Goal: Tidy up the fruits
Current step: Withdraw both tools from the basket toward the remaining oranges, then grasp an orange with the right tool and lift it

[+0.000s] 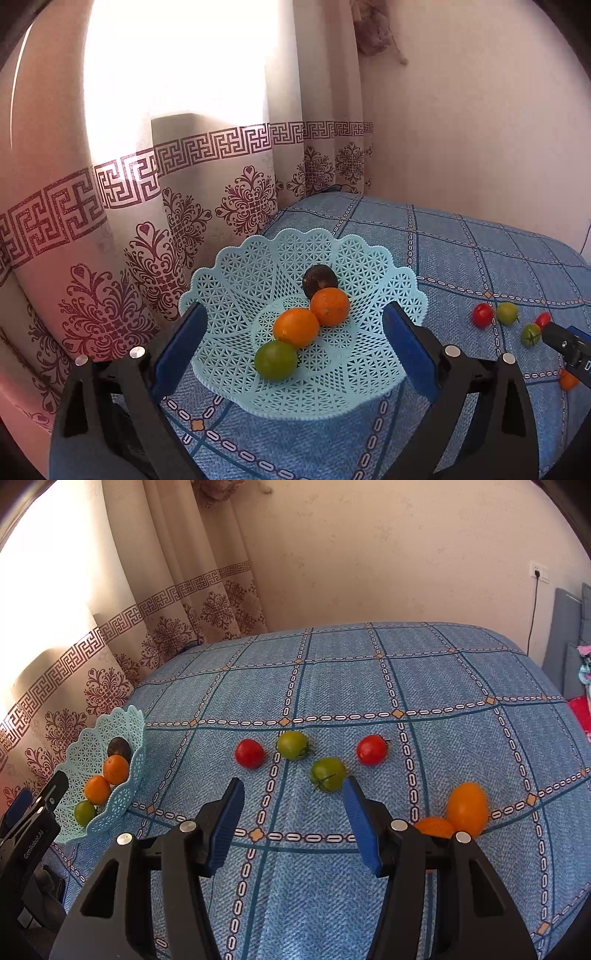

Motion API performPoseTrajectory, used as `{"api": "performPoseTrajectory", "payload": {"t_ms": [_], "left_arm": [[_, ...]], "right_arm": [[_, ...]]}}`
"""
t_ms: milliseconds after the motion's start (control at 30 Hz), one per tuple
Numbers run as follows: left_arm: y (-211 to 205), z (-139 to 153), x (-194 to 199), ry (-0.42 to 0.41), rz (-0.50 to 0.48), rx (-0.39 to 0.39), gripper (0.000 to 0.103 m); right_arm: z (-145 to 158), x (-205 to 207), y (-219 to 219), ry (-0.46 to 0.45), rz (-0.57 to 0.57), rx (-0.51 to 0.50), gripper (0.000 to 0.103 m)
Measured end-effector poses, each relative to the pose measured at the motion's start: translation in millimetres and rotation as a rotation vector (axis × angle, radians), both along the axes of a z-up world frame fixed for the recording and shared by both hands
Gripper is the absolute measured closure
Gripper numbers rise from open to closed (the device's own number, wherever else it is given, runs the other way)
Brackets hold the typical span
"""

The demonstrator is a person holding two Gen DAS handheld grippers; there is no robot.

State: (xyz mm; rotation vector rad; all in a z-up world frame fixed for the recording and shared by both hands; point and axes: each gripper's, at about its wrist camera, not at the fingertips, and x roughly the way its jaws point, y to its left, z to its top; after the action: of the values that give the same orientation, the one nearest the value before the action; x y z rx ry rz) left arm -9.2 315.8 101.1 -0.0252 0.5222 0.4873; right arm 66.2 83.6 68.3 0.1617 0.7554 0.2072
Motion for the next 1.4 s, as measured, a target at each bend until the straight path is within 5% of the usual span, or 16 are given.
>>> {"api": "performPoseTrajectory", "payload": {"t_ms": [833, 1033, 1400], "left_arm": [[-135, -9, 10, 0.114, -0.385, 0.063, 0.006], [-157, -18, 15, 0.151, -0.441, 0.045, 0.006], [-179, -29, 21, 0.196, -0.505, 0.076, 0.006]], "right_arm": [[-23, 29, -120, 0.092, -0.186, 0.002, 0.047], [-45, 42, -128, 0.172, -0.165, 0.058, 0.048], [-51, 35, -116, 0.163, -0.099, -0.007, 0.054]]}}
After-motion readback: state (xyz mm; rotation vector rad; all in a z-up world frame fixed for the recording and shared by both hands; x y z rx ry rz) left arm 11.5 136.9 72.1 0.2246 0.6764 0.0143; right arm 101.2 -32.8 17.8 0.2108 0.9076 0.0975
